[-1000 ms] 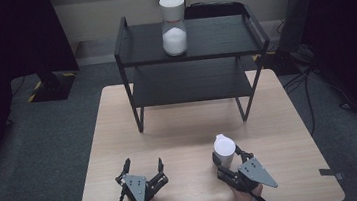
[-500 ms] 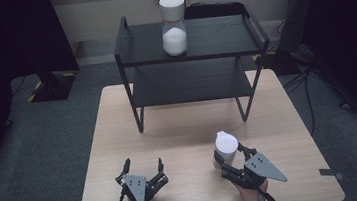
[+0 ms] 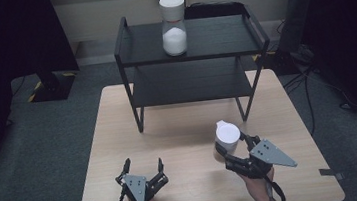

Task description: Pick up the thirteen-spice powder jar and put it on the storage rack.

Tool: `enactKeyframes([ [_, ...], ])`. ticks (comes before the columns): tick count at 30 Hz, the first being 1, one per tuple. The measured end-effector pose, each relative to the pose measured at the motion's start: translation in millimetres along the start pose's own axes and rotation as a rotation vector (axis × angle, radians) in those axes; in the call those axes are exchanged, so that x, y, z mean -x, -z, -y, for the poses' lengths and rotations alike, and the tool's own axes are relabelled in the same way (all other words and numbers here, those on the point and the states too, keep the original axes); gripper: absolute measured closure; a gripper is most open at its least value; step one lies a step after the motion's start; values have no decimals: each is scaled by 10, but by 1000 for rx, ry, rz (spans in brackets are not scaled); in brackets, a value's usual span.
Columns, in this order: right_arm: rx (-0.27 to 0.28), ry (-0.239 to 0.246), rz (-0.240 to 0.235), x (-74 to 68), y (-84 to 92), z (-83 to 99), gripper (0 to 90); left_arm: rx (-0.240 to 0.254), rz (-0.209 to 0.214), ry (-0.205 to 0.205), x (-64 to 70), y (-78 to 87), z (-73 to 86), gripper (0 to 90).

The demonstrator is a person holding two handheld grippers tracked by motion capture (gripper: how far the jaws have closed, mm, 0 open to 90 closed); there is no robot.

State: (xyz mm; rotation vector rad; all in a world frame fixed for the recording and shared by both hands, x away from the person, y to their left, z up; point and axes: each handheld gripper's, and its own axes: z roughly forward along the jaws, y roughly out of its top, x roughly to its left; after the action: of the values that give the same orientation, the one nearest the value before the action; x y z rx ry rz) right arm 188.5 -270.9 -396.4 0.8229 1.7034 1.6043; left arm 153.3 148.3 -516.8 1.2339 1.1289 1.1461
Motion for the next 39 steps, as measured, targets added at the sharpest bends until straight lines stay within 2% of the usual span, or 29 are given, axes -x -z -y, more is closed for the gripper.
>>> enactKeyframes([
  [10, 26, 9, -53, 278, -44, -343, 298, 0, 0, 0, 0, 0, 0, 0],
  [19, 45, 45, -76, 532, -265, -794, 298, 0, 0, 0, 0, 0, -1, 0],
  [23, 59, 45, -91, 632, -367, -1014, 298, 0, 0, 0, 0, 0, 0, 0],
  [30, 73, 51, -62, 668, -559, -1444, 298, 0, 0, 0, 0, 0, 0, 0],
  [33, 78, 60, 5, 585, -678, -1613, 299, 0, 0, 0, -1, 0, 0, 0],
  [39, 92, 40, 70, 563, -957, -1888, 299, 0, 0, 0, -1, 0, 0, 0],
])
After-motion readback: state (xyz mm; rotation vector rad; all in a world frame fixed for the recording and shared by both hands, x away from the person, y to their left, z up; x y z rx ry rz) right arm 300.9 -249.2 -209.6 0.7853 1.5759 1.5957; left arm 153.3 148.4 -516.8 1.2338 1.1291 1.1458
